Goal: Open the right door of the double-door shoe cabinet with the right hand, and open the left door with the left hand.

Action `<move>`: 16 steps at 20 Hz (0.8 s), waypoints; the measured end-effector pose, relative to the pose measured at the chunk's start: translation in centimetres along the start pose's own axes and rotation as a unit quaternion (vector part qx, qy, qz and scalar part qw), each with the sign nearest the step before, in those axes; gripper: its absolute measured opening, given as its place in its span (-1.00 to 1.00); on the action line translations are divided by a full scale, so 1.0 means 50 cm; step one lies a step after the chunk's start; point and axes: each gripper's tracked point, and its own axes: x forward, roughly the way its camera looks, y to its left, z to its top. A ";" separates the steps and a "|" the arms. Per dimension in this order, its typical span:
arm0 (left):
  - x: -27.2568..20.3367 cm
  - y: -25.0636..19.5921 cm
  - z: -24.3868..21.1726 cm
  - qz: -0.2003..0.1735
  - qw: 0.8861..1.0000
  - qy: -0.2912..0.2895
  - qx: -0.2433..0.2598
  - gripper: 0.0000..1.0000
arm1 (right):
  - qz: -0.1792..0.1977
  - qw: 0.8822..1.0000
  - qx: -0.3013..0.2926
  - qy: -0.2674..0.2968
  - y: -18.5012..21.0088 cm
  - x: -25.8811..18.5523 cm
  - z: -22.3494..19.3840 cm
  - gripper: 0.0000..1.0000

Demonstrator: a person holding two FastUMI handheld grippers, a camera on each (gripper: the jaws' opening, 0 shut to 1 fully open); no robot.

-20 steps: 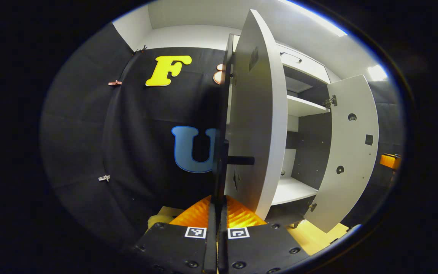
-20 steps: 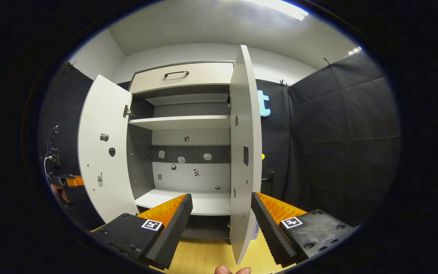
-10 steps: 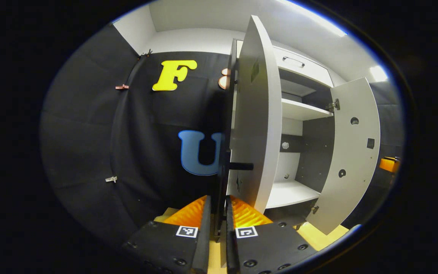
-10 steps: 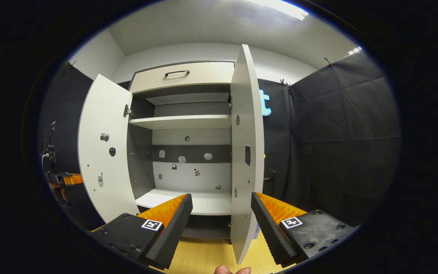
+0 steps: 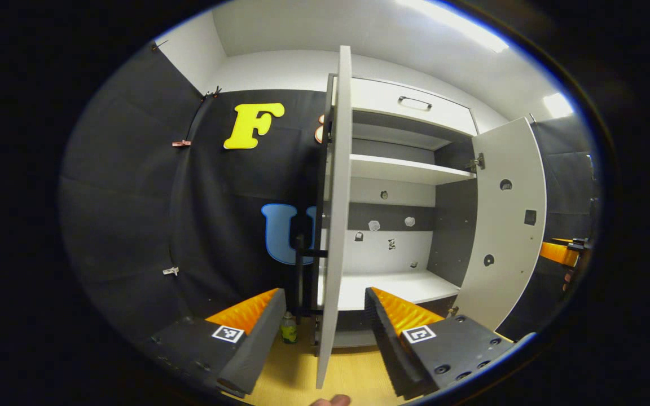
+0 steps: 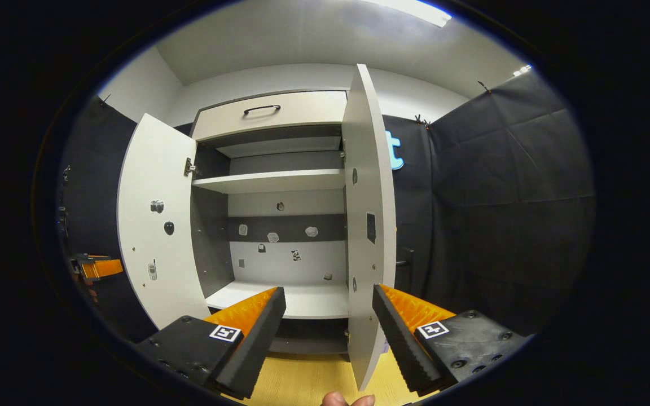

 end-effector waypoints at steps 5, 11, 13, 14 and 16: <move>-0.026 -0.082 0.000 -0.025 1.000 -0.002 0.008 0.89 | 0.006 1.000 0.001 0.004 0.007 -0.004 -0.001 0.94; -0.048 -0.130 -0.008 -0.004 1.000 -0.010 0.010 0.89 | 0.013 1.000 0.006 0.008 0.020 -0.010 -0.006 0.94; -0.047 -0.147 -0.020 -0.009 1.000 -0.005 0.015 0.89 | 0.018 1.000 0.009 0.009 0.025 -0.009 -0.008 0.94; -0.046 -0.155 -0.025 -0.013 1.000 -0.001 0.015 0.89 | 0.019 1.000 0.008 0.010 0.027 -0.010 -0.009 0.94; -0.046 -0.160 -0.029 -0.018 1.000 0.000 0.013 0.89 | 0.021 1.000 0.006 0.011 0.029 -0.013 -0.010 0.94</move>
